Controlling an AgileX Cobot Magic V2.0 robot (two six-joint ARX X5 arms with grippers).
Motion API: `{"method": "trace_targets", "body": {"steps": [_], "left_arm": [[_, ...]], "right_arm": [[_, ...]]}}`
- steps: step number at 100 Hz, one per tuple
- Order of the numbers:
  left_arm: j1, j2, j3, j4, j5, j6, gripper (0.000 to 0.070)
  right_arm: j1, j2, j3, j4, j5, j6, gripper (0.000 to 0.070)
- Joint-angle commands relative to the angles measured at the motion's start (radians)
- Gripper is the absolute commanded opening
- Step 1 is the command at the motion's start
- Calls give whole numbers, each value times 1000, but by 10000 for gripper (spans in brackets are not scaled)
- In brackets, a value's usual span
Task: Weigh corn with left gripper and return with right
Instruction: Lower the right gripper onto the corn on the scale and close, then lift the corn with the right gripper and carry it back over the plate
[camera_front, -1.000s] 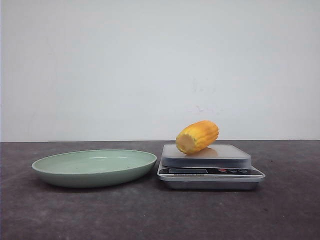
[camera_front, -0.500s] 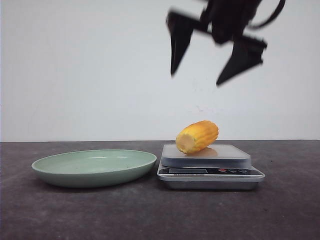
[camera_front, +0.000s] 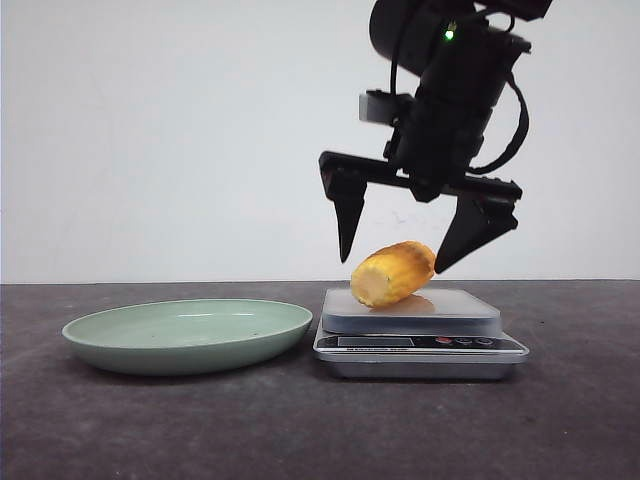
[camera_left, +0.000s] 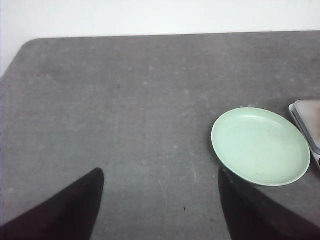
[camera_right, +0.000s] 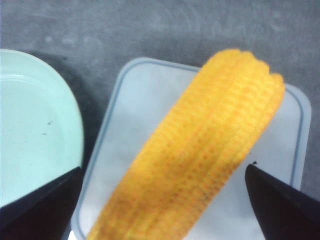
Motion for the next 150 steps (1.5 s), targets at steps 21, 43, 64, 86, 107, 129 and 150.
{"method": "trace_targets", "body": {"steps": [21, 43, 64, 86, 107, 129, 150], "left_arm": [[-6, -83, -101, 34, 0, -42, 436], [-6, -109, -105, 56, 0, -44, 435], [-6, -110, -105, 57, 2, -44, 435], [-6, -110, -105, 57, 2, -44, 435], [-6, -110, -105, 63, 2, -45, 435], [-6, -110, -105, 65, 10, -60, 436], [-6, -110, -105, 88, 10, -63, 435]], "right_arm": [[16, 17, 16, -10, 41, 44, 9], [18, 17, 17, -26, 58, 62, 1], [39, -69, 23, -24, 77, 38, 2], [106, -191, 103, -42, 48, -17, 1], [237, -156, 281, -62, 52, -37, 2], [333, -4, 418, -50, 78, -17, 1], [343, 151, 436, -17, 88, 43, 1]]}}
